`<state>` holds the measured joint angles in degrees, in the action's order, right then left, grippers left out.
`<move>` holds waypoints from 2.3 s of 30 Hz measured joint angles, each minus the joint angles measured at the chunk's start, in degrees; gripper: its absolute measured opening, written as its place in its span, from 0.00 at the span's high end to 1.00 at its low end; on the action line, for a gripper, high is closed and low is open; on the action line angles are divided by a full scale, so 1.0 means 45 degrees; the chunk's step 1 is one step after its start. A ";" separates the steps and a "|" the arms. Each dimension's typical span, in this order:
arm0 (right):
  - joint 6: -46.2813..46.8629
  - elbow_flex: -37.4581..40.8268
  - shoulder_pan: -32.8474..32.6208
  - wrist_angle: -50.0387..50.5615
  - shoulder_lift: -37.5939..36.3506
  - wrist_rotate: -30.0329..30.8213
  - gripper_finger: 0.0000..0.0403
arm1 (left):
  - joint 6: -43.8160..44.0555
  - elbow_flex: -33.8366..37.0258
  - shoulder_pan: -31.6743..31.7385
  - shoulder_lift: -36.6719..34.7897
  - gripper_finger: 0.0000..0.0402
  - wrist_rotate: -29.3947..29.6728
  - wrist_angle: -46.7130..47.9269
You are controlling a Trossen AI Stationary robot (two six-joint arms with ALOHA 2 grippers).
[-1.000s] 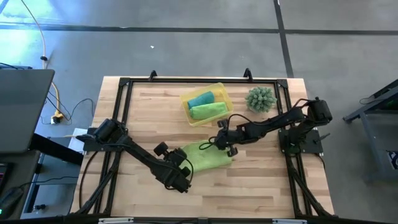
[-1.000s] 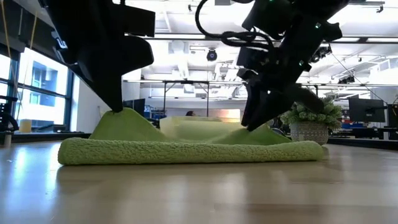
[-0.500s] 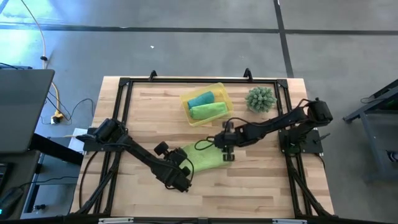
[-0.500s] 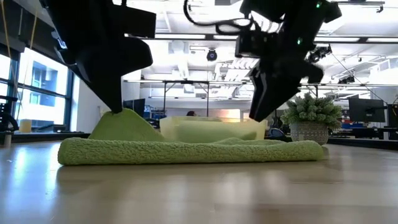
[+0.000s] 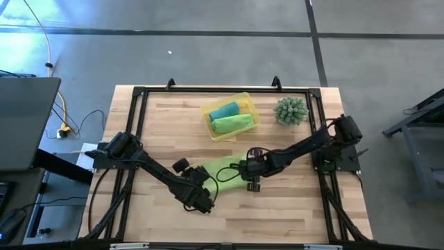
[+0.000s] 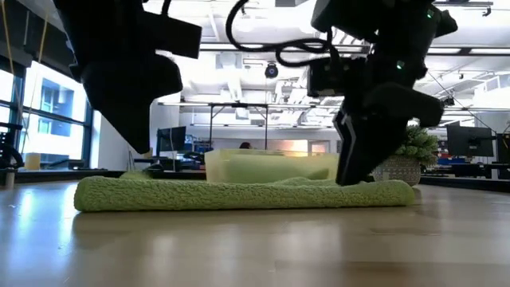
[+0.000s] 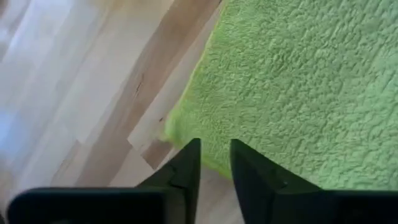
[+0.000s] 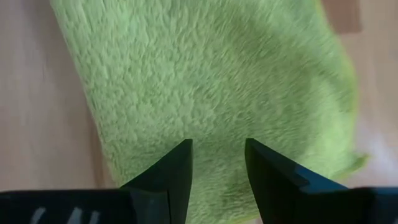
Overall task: Roll microfiber towels into tight, uniform cylinder then place into a basket
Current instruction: Fold the light green microfiber cloth
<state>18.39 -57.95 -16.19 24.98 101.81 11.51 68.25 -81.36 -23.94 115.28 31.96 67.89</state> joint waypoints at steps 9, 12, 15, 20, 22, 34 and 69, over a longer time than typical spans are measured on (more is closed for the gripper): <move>0.0873 0.0000 -0.0405 0.0918 0.0269 -0.0278 0.66 | -0.0549 0.0000 0.0359 0.0000 0.68 0.0459 0.0965; -0.0544 0.0000 -0.0448 0.1375 0.0264 0.0772 0.66 | -0.0564 0.0003 0.0542 0.0000 0.69 -0.0095 -0.0384; -0.2766 0.0015 -0.0412 0.1452 0.0264 0.2283 0.66 | -0.1458 0.0001 0.0602 0.0000 0.70 -0.0607 -0.2120; -0.6732 0.0015 -0.0047 0.0514 0.0264 0.4745 0.66 | -0.3731 0.0000 0.0554 0.0000 0.70 -0.1321 -0.4385; -0.7508 0.0015 0.0179 -0.0030 0.0264 0.5537 0.66 | -0.4697 0.0005 0.0529 0.0000 0.70 -0.1761 -0.4989; -0.0031 -0.0275 -0.0455 0.2185 -0.0290 0.3051 0.66 | -1.0573 0.0803 0.0665 -0.0019 0.70 -0.3005 -0.4769; 0.7447 -0.0257 -0.2314 0.1643 0.0171 0.6588 0.66 | -0.9818 0.4327 0.1461 -0.1913 0.70 -0.3006 -1.4072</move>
<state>51.90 -59.11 -26.61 32.38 102.58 41.15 24.07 -61.89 -17.37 106.68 18.43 4.56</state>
